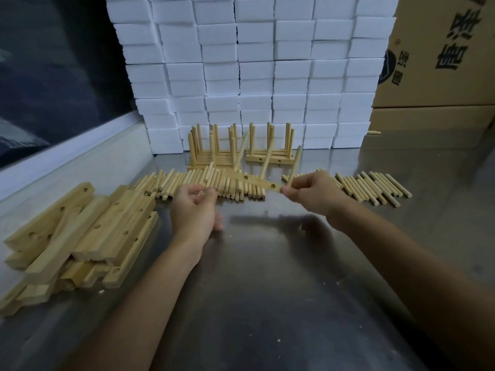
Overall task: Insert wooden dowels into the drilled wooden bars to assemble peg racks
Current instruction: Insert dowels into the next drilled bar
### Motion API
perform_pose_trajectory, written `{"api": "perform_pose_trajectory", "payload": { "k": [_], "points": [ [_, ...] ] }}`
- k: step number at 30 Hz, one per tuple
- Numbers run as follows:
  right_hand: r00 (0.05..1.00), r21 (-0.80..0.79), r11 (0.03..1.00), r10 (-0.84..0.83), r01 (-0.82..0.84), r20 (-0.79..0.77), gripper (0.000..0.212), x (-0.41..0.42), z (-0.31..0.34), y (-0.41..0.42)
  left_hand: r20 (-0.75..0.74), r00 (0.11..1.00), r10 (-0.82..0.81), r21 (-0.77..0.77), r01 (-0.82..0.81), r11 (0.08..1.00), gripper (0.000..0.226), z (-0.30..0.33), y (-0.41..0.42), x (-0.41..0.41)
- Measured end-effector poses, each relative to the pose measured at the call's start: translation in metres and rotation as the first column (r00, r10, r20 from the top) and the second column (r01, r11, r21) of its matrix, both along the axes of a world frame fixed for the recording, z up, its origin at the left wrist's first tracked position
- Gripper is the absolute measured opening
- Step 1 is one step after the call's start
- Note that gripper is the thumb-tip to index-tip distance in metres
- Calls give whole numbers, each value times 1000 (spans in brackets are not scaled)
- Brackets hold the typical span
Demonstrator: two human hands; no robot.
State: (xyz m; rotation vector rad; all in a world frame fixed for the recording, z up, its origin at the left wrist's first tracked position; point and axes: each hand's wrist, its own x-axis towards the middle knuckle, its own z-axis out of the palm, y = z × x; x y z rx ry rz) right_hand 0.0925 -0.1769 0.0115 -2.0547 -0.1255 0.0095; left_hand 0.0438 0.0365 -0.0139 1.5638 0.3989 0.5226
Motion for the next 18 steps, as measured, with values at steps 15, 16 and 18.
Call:
{"api": "perform_pose_trajectory", "payload": {
  "k": [15, 16, 18],
  "points": [
    [945, -392, 876, -183, 282, 271, 16, 140, -7, 5, -136, 991, -7, 897, 126, 423, 8, -13, 0, -6],
    [948, -404, 871, -180, 278, 265, 16, 146, -8, 5, -139, 990, -10, 899, 131, 419, 7, -14, 0, -4],
    [952, -422, 864, -184, 276, 245, 17, 156, -11, 3, -143, 990, -16, 903, 137, 407, 6, -15, 0, -2]
  ]
}}
